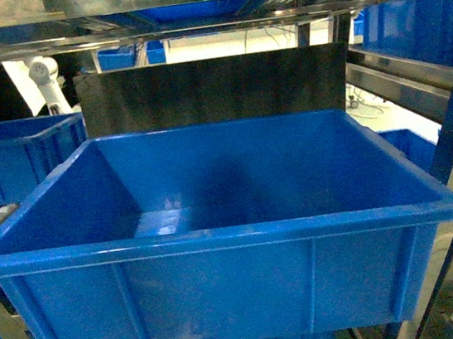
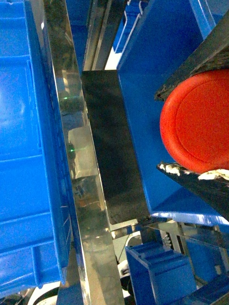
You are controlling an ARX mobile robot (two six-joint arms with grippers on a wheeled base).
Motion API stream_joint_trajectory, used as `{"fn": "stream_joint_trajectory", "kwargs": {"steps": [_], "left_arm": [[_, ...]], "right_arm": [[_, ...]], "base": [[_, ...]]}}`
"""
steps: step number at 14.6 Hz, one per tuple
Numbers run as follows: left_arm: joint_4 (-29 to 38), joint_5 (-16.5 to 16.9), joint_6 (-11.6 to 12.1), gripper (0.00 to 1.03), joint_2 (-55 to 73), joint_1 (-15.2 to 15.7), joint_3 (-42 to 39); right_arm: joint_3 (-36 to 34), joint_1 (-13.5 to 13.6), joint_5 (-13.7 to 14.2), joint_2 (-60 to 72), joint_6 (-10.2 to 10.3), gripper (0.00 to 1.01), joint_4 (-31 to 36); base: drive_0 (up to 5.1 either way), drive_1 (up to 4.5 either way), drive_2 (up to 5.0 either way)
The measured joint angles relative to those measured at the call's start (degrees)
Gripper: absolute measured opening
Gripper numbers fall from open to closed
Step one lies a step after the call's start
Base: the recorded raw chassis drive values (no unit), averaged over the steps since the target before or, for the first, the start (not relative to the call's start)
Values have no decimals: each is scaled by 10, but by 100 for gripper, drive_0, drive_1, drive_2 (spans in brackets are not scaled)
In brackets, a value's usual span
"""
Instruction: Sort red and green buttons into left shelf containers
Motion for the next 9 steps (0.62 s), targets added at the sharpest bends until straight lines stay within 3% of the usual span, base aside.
{"fn": "stream_joint_trajectory", "kwargs": {"steps": [3,5,7,9], "left_arm": [[-1,0,0,32,0,0,0],[0,0,0,32,0,0,0],[0,0,0,32,0,0,0],[-1,0,0,32,0,0,0]], "right_arm": [[33,105,19,22,-2,31,-3],[46,161,16,23,16,31,-12],[45,201,-18,21,45,31,-41],[42,217,-38,7,64,31,-55]], "base": [[0,0,0],[0,0,0],[0,0,0],[0,0,0]]}}
